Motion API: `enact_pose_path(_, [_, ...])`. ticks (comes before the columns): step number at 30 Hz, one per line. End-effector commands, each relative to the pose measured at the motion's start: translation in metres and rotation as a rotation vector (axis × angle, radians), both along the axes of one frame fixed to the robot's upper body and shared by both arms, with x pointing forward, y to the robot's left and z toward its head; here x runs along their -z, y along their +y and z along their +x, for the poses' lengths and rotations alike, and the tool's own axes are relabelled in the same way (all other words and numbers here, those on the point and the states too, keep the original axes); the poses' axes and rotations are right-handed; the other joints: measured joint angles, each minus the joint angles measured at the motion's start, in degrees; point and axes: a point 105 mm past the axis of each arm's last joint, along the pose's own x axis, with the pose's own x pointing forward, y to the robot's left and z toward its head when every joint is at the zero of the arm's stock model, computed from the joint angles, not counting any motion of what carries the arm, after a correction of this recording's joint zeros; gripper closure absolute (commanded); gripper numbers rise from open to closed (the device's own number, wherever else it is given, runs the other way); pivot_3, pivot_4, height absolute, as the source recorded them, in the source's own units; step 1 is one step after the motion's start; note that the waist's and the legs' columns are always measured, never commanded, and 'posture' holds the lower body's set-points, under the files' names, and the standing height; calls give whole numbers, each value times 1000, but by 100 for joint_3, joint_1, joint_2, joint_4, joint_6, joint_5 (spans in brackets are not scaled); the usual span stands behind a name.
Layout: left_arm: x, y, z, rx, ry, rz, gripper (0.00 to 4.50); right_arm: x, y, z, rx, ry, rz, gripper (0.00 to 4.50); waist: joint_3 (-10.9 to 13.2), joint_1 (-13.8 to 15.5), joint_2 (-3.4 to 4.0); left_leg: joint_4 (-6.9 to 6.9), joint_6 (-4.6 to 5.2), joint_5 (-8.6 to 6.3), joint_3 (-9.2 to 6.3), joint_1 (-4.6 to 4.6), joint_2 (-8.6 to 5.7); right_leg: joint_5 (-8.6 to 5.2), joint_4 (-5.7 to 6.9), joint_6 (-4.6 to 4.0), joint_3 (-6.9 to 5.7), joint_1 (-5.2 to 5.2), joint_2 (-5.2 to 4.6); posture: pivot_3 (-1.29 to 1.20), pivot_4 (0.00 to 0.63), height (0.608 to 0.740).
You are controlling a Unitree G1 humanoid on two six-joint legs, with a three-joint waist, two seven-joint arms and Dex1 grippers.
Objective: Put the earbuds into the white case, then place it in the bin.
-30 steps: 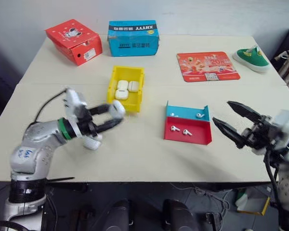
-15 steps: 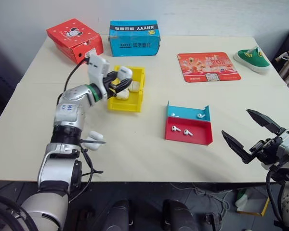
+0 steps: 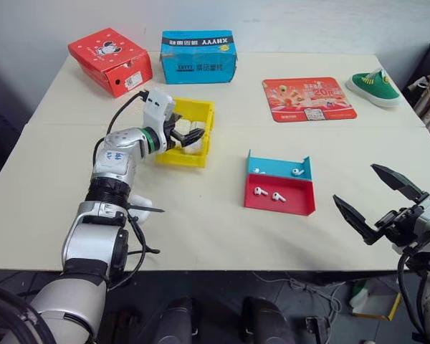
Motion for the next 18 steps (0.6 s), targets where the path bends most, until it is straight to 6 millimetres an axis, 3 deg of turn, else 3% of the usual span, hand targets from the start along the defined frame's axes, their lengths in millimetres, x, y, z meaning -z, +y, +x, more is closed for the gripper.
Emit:
enact_pose_path(1, [-33, 17, -34, 101, -179, 21, 42, -6, -4, -1, -31, -11, -39, 0, 0, -56, 1, 0, 0, 0, 1, 1, 4, 0, 0, -1, 1, -1, 0, 0, 150, 740])
enact_pose_path(6, [-18, 75, -87, 108, -221, 131, 42, -2, -5, 5, -129, 69, -112, 0, 0, -108, 3, 1, -2, 0, 15, 16, 27, -2, 14, -3, 16, -1, 1, 0, 150, 740])
enact_pose_path(10, [19, 137, -132, 24, -118, 266, 42, 8, -8, 7, -219, 160, -200, 0, 0, -117, 2, 2, 0, -3, 17, 19, 33, -3, 13, -5, 17, 0, -1, 0, 150, 740])
enact_pose_path(14, [48, 192, -184, -88, 37, 255, 42, 15, -16, 13, -252, 195, -260, 0, 0, -114, 2, 2, 4, -16, 18, 21, 36, -4, 6, -8, 19, 2, -9, 0, 150, 740])
enact_pose_path(16, [57, 206, -200, -147, 65, 283, 42, 16, -20, 16, -259, 203, -273, 0, 0, -95, 1, 3, 6, -25, 18, 22, 37, -5, 2, -9, 16, 2, -12, 0, 150, 740])
enact_pose_path(18, [56, 206, -208, -171, 52, 282, 42, 17, -22, 20, -264, 204, -282, 0, 0, -29, 1, 4, 7, -30, 17, 23, 34, -6, -16, -12, 15, 0, -21, 0, 150, 740])
